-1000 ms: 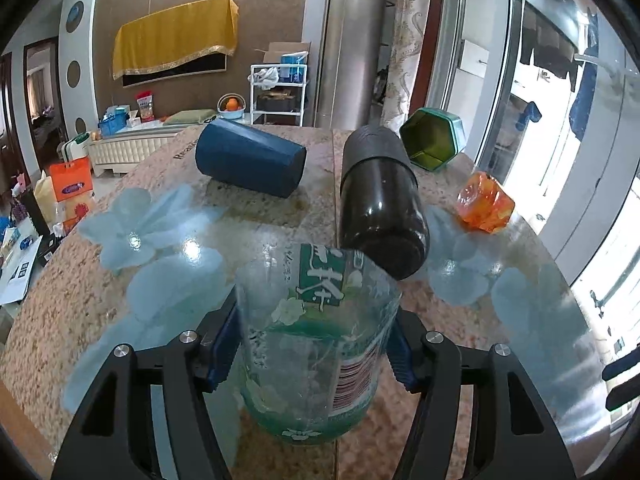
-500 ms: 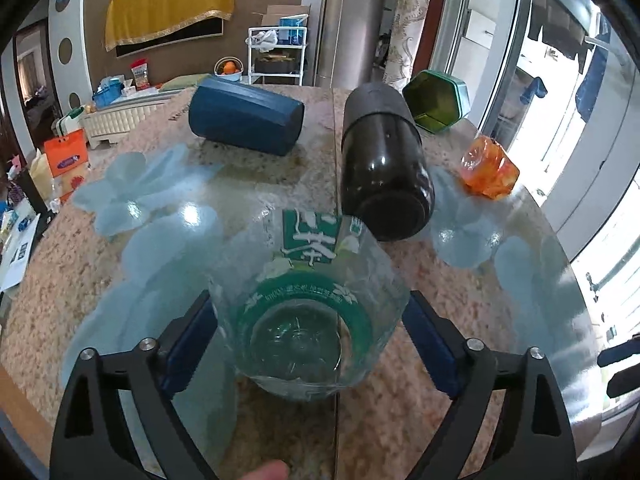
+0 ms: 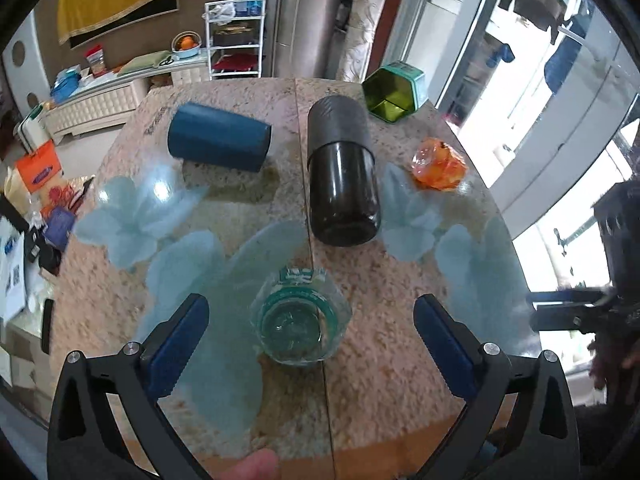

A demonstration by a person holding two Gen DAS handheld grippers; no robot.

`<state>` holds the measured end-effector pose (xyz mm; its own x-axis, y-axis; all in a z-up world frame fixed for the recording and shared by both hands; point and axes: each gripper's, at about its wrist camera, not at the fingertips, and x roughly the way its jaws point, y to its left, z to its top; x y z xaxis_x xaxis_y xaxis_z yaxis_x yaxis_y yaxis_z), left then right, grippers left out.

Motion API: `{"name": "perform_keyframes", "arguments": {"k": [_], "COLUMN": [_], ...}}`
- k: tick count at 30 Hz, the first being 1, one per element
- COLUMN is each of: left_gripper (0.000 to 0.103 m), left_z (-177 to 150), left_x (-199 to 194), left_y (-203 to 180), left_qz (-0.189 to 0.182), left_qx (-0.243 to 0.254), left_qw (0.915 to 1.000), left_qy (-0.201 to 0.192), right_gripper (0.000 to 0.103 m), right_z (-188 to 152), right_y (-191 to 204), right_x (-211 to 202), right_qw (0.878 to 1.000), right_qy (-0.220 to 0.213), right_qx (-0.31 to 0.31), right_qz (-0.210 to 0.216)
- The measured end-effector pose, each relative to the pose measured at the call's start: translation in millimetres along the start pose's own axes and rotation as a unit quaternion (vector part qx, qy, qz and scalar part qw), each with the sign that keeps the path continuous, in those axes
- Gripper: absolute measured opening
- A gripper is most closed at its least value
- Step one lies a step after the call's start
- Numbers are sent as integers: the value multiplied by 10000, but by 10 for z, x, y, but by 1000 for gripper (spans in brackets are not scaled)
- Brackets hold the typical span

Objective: Flip cup upright
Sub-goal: 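Open the left tool and pull it back from the cup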

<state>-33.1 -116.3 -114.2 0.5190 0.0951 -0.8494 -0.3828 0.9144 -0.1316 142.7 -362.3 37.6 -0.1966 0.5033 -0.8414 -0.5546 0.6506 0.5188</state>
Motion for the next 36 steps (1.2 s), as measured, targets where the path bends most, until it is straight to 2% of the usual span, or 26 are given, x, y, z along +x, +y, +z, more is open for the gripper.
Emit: {"name": "perform_keyframes", "arguments": {"k": [2, 4, 7, 11, 18, 23, 28, 36], "left_gripper": [103, 103, 103, 103, 103, 103, 103, 103], "left_z": [106, 212, 367, 568, 774, 836, 819, 832], "left_x": [-87, -191, -332, -421, -490, -478, -473, -502], "left_y": [1, -5, -23, 66, 270, 397, 465, 575], "left_qz": [-23, -103, -111, -437, -700, -719, -916, -1153], "left_qx": [80, 177, 366, 338, 651, 857, 1041, 1092], "left_qw": [9999, 9997, 9992, 9979, 9946, 9928, 9894, 9861], "left_qy": [145, 156, 109, 326, 413, 433, 431, 481], "right_gripper": [103, 103, 103, 103, 103, 103, 103, 103], "right_z": [91, 163, 287, 402, 486, 492, 419, 384], "right_y": [279, 507, 844, 1203, 1532, 1526, 1599, 1789], "right_x": [-104, -200, -324, -394, -428, -292, -275, -310], "right_qw": [9974, 9930, 9873, 9783, 9736, 9748, 9720, 9664], "right_qy": [-271, -502, -793, -1023, -1412, -1425, -1525, -1675], "right_qx": [-628, -1005, -1305, -1636, -1423, -975, -677, -624], "right_qz": [-246, -355, -429, -758, -1087, -1415, -1654, -1847]}}
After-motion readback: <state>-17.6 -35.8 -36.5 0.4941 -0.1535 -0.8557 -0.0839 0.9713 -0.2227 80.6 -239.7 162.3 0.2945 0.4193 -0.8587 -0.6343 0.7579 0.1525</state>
